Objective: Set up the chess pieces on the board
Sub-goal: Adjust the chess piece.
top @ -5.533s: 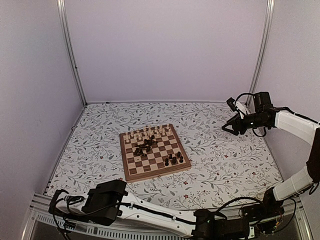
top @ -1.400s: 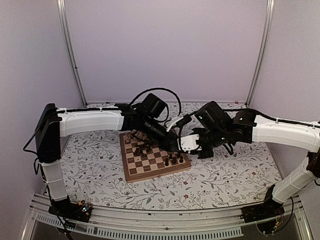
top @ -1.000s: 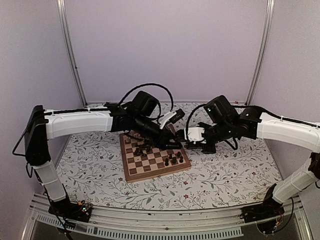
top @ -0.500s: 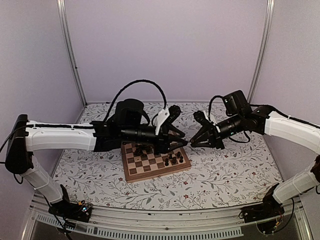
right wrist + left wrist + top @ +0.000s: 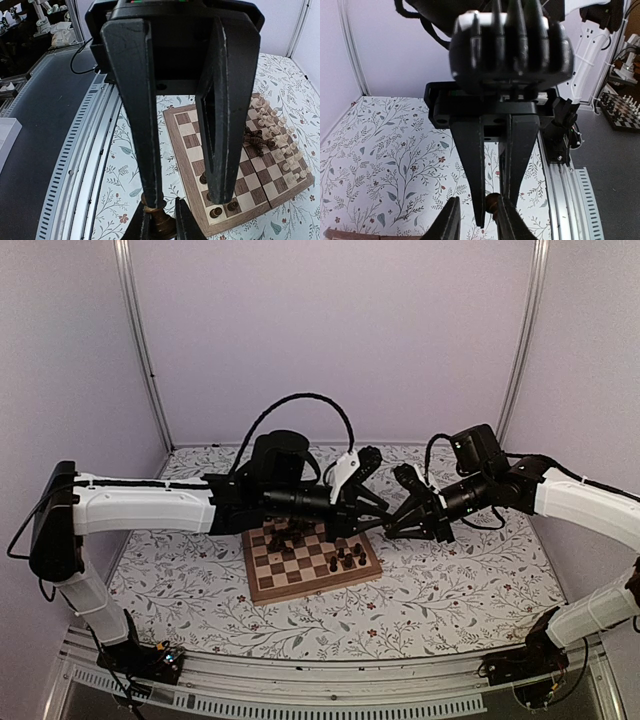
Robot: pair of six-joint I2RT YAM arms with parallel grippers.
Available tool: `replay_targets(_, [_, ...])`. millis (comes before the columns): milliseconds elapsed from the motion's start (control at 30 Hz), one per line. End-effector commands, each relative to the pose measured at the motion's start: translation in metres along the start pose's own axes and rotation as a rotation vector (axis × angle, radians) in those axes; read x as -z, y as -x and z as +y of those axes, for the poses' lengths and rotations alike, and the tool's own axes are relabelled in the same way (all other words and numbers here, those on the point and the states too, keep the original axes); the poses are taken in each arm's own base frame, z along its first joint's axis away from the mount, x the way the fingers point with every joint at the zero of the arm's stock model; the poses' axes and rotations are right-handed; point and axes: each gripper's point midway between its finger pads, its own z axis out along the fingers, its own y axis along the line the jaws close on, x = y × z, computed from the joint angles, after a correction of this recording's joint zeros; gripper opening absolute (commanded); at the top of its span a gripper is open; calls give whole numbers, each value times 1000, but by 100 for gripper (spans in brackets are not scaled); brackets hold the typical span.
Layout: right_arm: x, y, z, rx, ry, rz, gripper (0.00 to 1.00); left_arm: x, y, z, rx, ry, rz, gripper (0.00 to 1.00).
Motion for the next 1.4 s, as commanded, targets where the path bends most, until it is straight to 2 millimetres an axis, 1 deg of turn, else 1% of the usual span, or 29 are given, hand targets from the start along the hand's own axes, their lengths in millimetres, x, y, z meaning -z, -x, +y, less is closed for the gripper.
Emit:
replay_targets(0, [6,8,3,12,1,-37,7,-5,-2,-14,-1,-64,20,30])
replay_targets(100, [7,6,1,8,-4,-37,7,-1,-3,-18,-1,-75,18,32])
replay_targets(200, [8,6,0,9,-9,-38,7,1,-6,-21,-2,-88,28,31])
replay_targets(267, [9,7,0,8,-12,-39,7,0,-8,-23,2,-99,36,29])
replay_targets(433, [10,7,0,9,-15,-41,8,-6,-17,-18,19,-85,77,21])
replay_targets(533, [10,6,0,9,-15,-39,8,-8,-17,-17,24,-87,79,16])
replay_targets(633, [10,5,0,11,-18,-38,9,-10,-15,-15,24,-82,78,14])
replay_targets(700, [10,4,-1,12,-23,-35,9,-11,-15,-13,26,-71,80,14])
replay_targets(767, [10,3,-2,14,-29,-31,10,-12,-15,-10,30,-58,83,16])
replay_targets(900, [9,0,-6,17,-53,-21,11,-12,-10,-10,38,-62,66,24])
replay_targets(1000, [9,-1,-7,15,-59,-19,12,-13,-10,-12,47,-71,59,25])
replay_targets(1200, [8,-3,-8,13,-65,-14,14,-16,-11,-13,62,-83,58,20])
replay_targets(1367, [9,-2,-9,14,-67,-16,14,-20,-16,-10,73,-79,71,13])
